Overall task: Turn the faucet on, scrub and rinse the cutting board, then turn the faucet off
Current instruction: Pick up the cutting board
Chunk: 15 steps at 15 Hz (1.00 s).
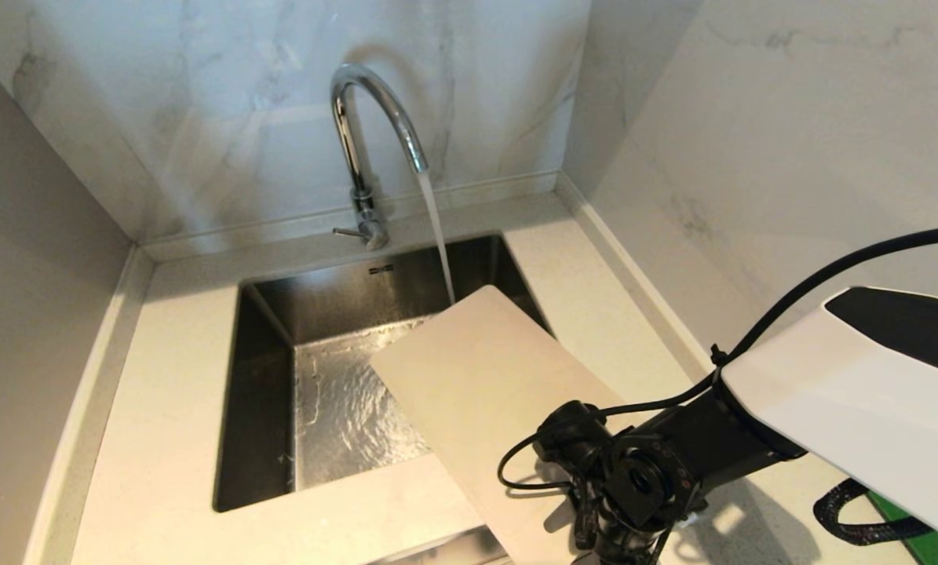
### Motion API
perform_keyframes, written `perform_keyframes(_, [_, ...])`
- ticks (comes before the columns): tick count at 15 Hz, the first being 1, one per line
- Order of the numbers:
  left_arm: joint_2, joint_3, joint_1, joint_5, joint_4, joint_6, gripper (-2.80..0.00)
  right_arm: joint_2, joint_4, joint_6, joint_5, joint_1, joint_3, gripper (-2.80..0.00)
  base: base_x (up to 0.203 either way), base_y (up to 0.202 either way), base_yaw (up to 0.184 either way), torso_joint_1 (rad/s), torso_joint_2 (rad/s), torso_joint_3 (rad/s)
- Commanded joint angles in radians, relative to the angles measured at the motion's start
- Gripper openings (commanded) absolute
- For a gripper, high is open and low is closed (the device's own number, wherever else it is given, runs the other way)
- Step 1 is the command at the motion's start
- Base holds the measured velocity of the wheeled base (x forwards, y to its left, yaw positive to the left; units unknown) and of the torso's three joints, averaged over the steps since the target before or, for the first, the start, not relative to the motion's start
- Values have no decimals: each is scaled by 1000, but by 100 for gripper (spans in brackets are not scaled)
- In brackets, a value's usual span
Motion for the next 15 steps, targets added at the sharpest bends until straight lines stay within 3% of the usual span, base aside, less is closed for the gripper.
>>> perform_keyframes(1, [-1,0,0,1,1,-1,-280,13,-7,9,25,1,5,0,0,0,0,0,0,0])
perform_keyframes(3, [-1,0,0,0,1,-1,-280,17,-4,3,62,-1,6,0,0,0,0,0,0,0])
perform_keyframes(15, [-1,0,0,1,1,-1,-280,-6,12,-8,63,-1,68,0,0,0,0,0,0,0])
